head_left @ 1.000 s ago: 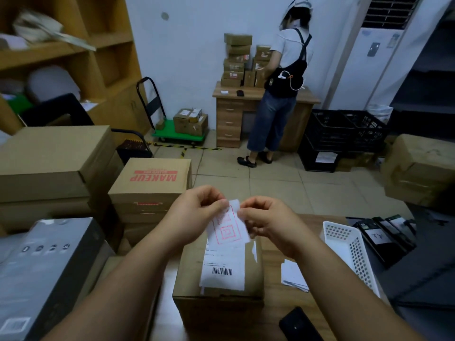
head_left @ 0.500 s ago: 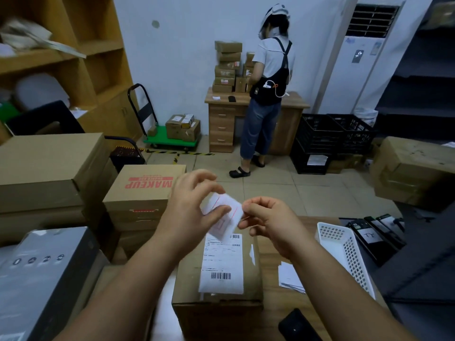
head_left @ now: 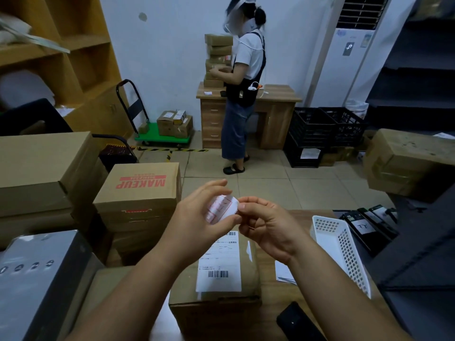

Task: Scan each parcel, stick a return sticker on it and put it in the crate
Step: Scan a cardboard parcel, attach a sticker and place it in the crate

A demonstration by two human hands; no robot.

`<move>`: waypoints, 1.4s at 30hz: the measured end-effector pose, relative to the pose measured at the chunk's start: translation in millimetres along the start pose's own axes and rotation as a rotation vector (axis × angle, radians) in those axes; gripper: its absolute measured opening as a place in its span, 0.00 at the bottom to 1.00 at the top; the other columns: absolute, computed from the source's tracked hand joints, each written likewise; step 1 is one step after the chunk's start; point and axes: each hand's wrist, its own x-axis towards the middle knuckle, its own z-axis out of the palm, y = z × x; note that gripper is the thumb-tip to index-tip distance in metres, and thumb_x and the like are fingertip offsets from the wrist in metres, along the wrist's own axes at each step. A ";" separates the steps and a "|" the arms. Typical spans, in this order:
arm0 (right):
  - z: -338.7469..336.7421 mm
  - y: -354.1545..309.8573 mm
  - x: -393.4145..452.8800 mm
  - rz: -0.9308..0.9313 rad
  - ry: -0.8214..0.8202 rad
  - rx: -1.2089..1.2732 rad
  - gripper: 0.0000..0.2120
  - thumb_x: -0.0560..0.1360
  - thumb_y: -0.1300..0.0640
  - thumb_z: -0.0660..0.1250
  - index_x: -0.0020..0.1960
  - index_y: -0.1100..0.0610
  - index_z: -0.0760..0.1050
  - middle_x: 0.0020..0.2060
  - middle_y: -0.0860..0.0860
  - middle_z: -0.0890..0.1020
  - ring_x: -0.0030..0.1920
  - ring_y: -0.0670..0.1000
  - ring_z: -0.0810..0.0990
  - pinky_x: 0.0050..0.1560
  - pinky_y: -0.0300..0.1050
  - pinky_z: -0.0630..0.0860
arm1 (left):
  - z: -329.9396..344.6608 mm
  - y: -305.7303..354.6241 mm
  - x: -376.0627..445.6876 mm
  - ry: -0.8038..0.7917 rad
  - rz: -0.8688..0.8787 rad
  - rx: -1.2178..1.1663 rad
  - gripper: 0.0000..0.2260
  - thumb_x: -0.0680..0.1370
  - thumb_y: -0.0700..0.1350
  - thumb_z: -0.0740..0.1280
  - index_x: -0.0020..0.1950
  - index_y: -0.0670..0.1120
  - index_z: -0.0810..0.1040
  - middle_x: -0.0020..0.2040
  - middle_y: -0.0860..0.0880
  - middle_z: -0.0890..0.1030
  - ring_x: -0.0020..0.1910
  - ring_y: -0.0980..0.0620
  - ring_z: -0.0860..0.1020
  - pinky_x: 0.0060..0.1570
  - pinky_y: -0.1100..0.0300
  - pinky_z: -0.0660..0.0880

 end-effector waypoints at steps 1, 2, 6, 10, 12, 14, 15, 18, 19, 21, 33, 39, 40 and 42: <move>-0.9 0.7 0.1 0.006 0.013 0.029 0.08 0.66 0.62 0.71 0.45 0.59 0.79 0.37 0.54 0.82 0.35 0.48 0.80 0.41 0.42 0.71 | 1.6 -1.0 1.0 0.006 0.002 0.027 0.19 0.71 0.59 0.71 0.60 0.60 0.76 0.69 0.65 0.68 0.70 0.67 0.63 0.68 0.56 0.67; -2.0 1.4 0.2 0.004 0.028 0.045 0.08 0.66 0.63 0.71 0.45 0.59 0.79 0.37 0.54 0.82 0.35 0.48 0.80 0.41 0.42 0.71 | 3.2 -1.8 2.1 0.021 0.019 0.077 0.18 0.72 0.61 0.69 0.59 0.59 0.77 0.71 0.63 0.66 0.74 0.64 0.59 0.71 0.50 0.62; -8.3 2.0 -0.3 -0.017 0.053 0.034 0.04 0.71 0.64 0.70 0.46 0.58 0.80 0.38 0.53 0.81 0.37 0.47 0.79 0.40 0.40 0.72 | 7.8 -2.3 3.7 0.084 0.124 0.166 0.15 0.75 0.59 0.64 0.56 0.55 0.82 0.70 0.59 0.70 0.73 0.58 0.62 0.69 0.46 0.64; -9.1 1.1 -3.9 -0.008 -0.004 0.020 0.06 0.70 0.61 0.70 0.47 0.58 0.81 0.39 0.52 0.82 0.39 0.47 0.80 0.42 0.40 0.74 | 10.8 5.4 2.0 0.089 0.097 0.028 0.10 0.75 0.48 0.71 0.56 0.52 0.83 0.57 0.57 0.81 0.57 0.63 0.77 0.56 0.65 0.76; -8.1 1.9 -4.8 -0.011 -0.026 0.032 0.07 0.69 0.60 0.70 0.47 0.58 0.81 0.39 0.52 0.82 0.39 0.47 0.79 0.42 0.41 0.73 | 10.6 9.0 2.1 0.101 0.083 -0.025 0.09 0.75 0.45 0.72 0.55 0.51 0.84 0.52 0.57 0.83 0.53 0.64 0.79 0.53 0.68 0.76; -7.0 2.2 -5.8 -0.022 -0.036 0.034 0.08 0.69 0.60 0.70 0.48 0.59 0.81 0.39 0.52 0.82 0.40 0.47 0.80 0.43 0.41 0.72 | 10.1 12.0 2.0 0.093 0.068 -0.082 0.09 0.75 0.43 0.72 0.54 0.48 0.85 0.49 0.56 0.84 0.50 0.63 0.81 0.50 0.67 0.78; -6.5 2.7 -6.2 -0.030 -0.040 0.031 0.07 0.70 0.60 0.70 0.48 0.59 0.80 0.39 0.52 0.82 0.40 0.47 0.80 0.43 0.41 0.72 | 9.5 13.4 1.5 0.087 0.051 -0.105 0.09 0.75 0.43 0.72 0.55 0.48 0.85 0.48 0.56 0.84 0.49 0.62 0.81 0.49 0.66 0.78; -4.8 4.0 -7.3 -0.064 -0.041 0.003 0.05 0.72 0.60 0.68 0.47 0.59 0.80 0.39 0.53 0.83 0.40 0.48 0.81 0.43 0.41 0.72 | 7.1 16.0 -0.6 0.081 0.002 -0.149 0.09 0.75 0.43 0.72 0.54 0.49 0.85 0.47 0.57 0.84 0.47 0.63 0.82 0.46 0.69 0.78; -4.2 4.7 -7.4 -0.077 -0.043 -0.016 0.04 0.73 0.61 0.68 0.47 0.59 0.80 0.39 0.53 0.83 0.40 0.48 0.81 0.43 0.41 0.72 | 6.2 16.6 -1.4 0.081 -0.007 -0.150 0.08 0.75 0.44 0.72 0.54 0.50 0.85 0.46 0.58 0.84 0.46 0.63 0.82 0.46 0.69 0.78; -3.0 5.6 -7.7 -0.106 -0.048 -0.048 0.05 0.73 0.62 0.67 0.47 0.59 0.80 0.40 0.53 0.83 0.40 0.48 0.81 0.43 0.41 0.72 | 4.0 17.0 -2.7 0.084 -0.016 -0.142 0.08 0.75 0.44 0.71 0.53 0.50 0.84 0.45 0.58 0.84 0.46 0.63 0.82 0.45 0.69 0.77; 1.8 9.6 -9.4 -0.212 -0.020 -0.203 0.03 0.75 0.60 0.68 0.46 0.58 0.81 0.41 0.53 0.83 0.43 0.50 0.81 0.44 0.44 0.74 | -4.1 20.2 -8.4 0.082 0.005 -0.100 0.08 0.76 0.43 0.71 0.54 0.50 0.84 0.45 0.59 0.83 0.46 0.64 0.81 0.44 0.72 0.76; 5.0 10.7 -9.5 -0.253 0.002 -0.245 0.06 0.76 0.64 0.66 0.43 0.58 0.80 0.39 0.53 0.83 0.42 0.50 0.80 0.43 0.43 0.74 | -5.7 19.6 -10.2 0.077 0.010 -0.103 0.08 0.76 0.43 0.71 0.53 0.50 0.84 0.44 0.59 0.83 0.45 0.65 0.81 0.44 0.73 0.76; 4.9 11.1 -9.2 -0.263 0.010 -0.266 0.06 0.76 0.64 0.66 0.43 0.58 0.80 0.39 0.53 0.83 0.42 0.50 0.80 0.43 0.43 0.74 | -5.8 19.1 -10.2 0.072 0.010 -0.104 0.08 0.76 0.43 0.71 0.53 0.50 0.84 0.44 0.60 0.83 0.45 0.65 0.81 0.43 0.73 0.76; 4.6 12.5 -8.7 -0.285 0.028 -0.307 0.06 0.77 0.64 0.66 0.43 0.58 0.80 0.38 0.52 0.82 0.41 0.50 0.79 0.42 0.44 0.74 | -5.6 18.9 -9.9 0.050 0.007 -0.107 0.07 0.76 0.44 0.71 0.53 0.49 0.85 0.44 0.60 0.83 0.45 0.65 0.81 0.44 0.73 0.75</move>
